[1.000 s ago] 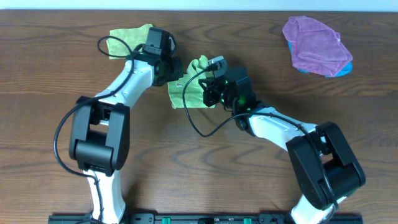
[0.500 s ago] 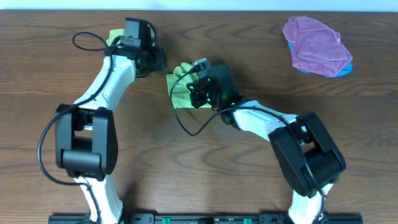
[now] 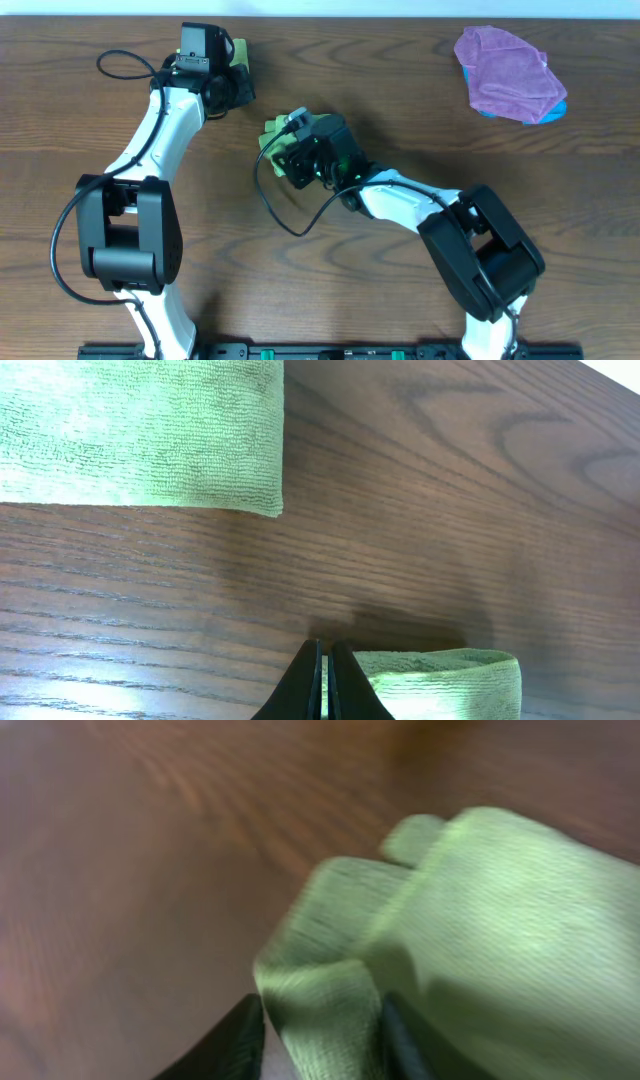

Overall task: Fold the cloth
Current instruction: 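Release the folded cloth and retract the right gripper to its rest pose, then grasp the folded green cloth with the left gripper and lift it, then carry the folded cloth with the left gripper to the far-left edge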

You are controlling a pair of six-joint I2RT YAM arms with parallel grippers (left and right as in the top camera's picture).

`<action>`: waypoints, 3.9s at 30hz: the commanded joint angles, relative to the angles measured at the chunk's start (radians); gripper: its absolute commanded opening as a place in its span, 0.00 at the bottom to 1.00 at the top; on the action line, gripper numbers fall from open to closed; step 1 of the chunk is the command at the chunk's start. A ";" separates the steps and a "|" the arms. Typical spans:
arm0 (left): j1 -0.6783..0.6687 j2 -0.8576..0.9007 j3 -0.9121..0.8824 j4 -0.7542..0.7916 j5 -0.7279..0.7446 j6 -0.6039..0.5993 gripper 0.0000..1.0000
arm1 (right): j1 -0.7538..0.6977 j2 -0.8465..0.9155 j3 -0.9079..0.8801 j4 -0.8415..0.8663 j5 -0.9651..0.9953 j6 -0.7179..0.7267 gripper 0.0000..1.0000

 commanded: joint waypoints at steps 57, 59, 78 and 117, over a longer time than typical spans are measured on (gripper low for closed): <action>0.048 -0.197 -0.304 -0.274 0.360 -0.198 0.95 | -0.432 -1.777 -0.660 -1.047 0.104 0.144 0.99; 0.041 -0.197 -0.373 -0.177 0.389 -0.245 0.95 | -0.432 -1.777 -0.660 -1.048 0.104 0.144 0.99; -0.133 -0.157 -0.661 0.492 0.224 -0.613 0.95 | -0.432 -1.777 -0.660 -1.088 0.105 0.143 0.99; 0.021 -0.008 0.195 0.279 0.228 -0.438 0.06 | -0.432 -1.777 -0.660 -1.088 0.105 0.143 0.99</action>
